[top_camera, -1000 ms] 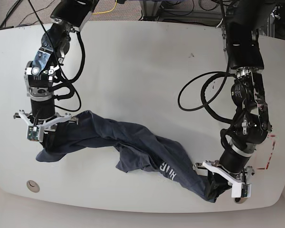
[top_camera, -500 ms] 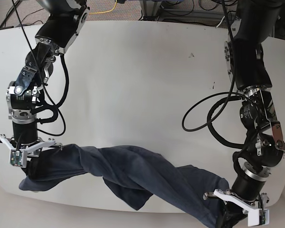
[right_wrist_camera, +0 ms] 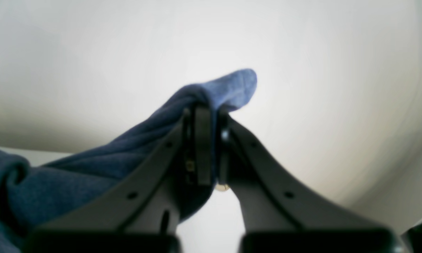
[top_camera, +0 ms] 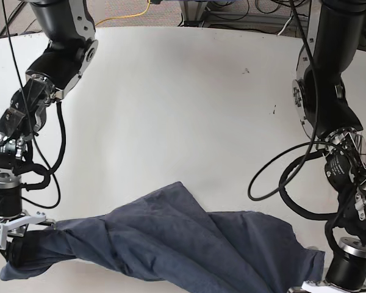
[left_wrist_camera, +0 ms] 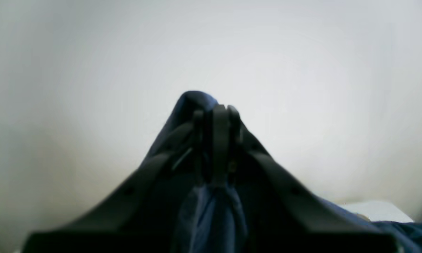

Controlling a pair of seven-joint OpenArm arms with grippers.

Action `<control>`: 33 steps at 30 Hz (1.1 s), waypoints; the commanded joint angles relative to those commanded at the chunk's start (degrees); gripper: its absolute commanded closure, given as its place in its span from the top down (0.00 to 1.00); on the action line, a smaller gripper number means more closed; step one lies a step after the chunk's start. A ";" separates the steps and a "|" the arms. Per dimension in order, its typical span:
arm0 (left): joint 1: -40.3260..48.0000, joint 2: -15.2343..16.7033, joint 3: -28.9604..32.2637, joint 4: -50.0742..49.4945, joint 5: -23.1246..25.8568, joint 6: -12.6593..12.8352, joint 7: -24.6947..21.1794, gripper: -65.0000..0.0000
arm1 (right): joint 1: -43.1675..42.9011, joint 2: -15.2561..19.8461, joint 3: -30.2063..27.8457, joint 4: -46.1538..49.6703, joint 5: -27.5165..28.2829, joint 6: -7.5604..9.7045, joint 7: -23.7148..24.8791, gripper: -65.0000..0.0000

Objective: Layout the t-shirt on the table in an organized manner, then fold the t-shirt properly
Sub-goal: 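Lift the t-shirt with both grippers, pulling the grippers apart, then lay the stretched t-shirt flat, dragging it across the table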

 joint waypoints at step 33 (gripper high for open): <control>41.76 -3.43 -9.76 7.91 -9.85 -4.40 0.70 0.00 | -35.60 -14.24 10.73 2.55 0.00 8.97 -3.34 0.01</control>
